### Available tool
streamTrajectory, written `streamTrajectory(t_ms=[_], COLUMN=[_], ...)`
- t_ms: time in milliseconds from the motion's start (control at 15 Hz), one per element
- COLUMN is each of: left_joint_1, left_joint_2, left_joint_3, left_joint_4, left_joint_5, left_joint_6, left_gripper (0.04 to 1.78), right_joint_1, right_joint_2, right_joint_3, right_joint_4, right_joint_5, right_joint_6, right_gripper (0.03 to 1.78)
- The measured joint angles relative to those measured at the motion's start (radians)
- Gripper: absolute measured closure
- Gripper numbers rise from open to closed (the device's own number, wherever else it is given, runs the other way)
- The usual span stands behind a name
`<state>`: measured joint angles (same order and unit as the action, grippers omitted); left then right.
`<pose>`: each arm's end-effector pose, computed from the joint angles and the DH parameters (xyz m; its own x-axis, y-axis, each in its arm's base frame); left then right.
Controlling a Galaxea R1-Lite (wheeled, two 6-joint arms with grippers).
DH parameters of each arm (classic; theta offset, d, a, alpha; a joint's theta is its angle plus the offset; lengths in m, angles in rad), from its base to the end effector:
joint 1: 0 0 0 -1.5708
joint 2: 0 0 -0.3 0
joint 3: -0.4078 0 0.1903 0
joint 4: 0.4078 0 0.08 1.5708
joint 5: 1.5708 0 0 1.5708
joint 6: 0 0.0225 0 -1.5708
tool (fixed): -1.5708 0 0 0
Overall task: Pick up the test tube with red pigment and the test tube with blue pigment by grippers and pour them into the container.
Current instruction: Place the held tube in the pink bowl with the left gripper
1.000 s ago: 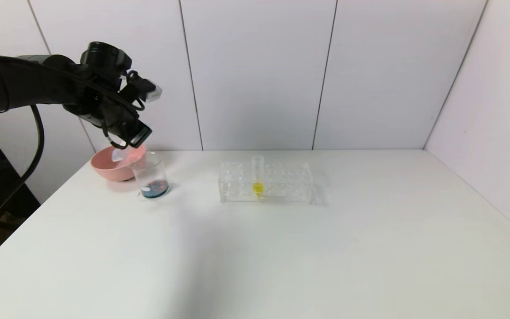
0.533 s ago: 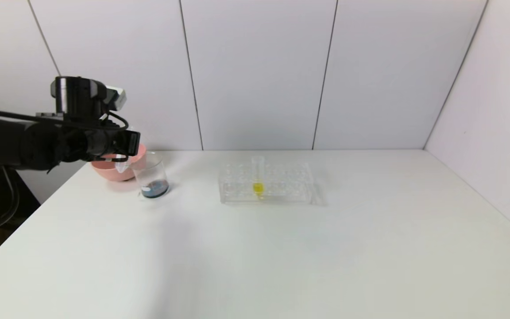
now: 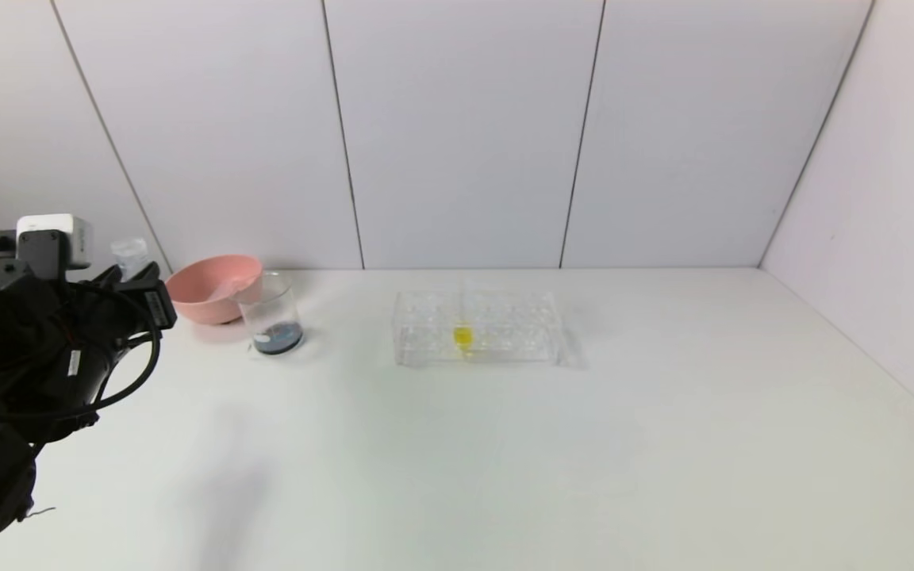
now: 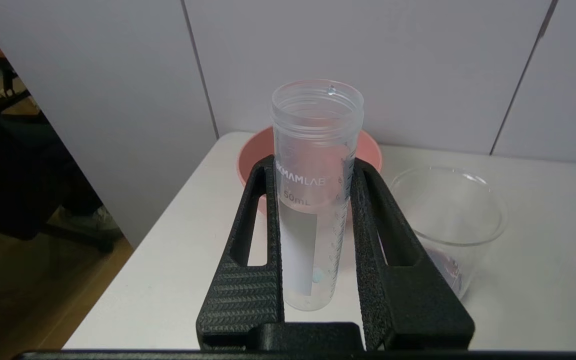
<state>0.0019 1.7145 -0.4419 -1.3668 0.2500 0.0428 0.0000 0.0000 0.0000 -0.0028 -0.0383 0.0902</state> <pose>0.2678 0.0061 0.1617 0.9641 0.2492 0.0911 -0.2519 0.9675 0.0193 -0.0228 -0.0009 0.0758 0.9993 -0.0383 0.0028 0.0379 0.9952 0.0902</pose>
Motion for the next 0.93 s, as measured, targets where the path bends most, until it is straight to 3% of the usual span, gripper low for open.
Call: streamTrajectory(t_ms=[133,267,533,733,933], left_joint_1=[0.011,0.02,0.042,0.063,0.078], left_joint_2=[0.018,0.052,0.201,0.315,0.4], left_joint_3=[0.051,0.029,-0.18,-0.373,-0.563], left_joint_4=[-0.142,-0.152,-0.153,-0.09,0.074], left_joint_5=[0.001,-0.004,0.0,-0.01,-0.014], left_joint_6=[-0.03,-0.04,-0.035,-0.034,-0.05], left_gripper=[1.39,1.39,1.39,1.39,1.39], right_joint_1=[0.0,0.0,0.0,0.0,0.0], right_joint_2=[0.0,0.0,0.0,0.0,0.0], right_joint_3=[0.0,0.0,0.0,0.0,0.0], right_joint_4=[0.0,0.0,0.0,0.0,0.0], right_joint_5=[0.0,0.0,0.0,0.0,0.0], right_joint_6=[0.001,0.0,0.0,0.0,0.0], right_gripper=[0.04,0.04,0.04,0.04,0.04])
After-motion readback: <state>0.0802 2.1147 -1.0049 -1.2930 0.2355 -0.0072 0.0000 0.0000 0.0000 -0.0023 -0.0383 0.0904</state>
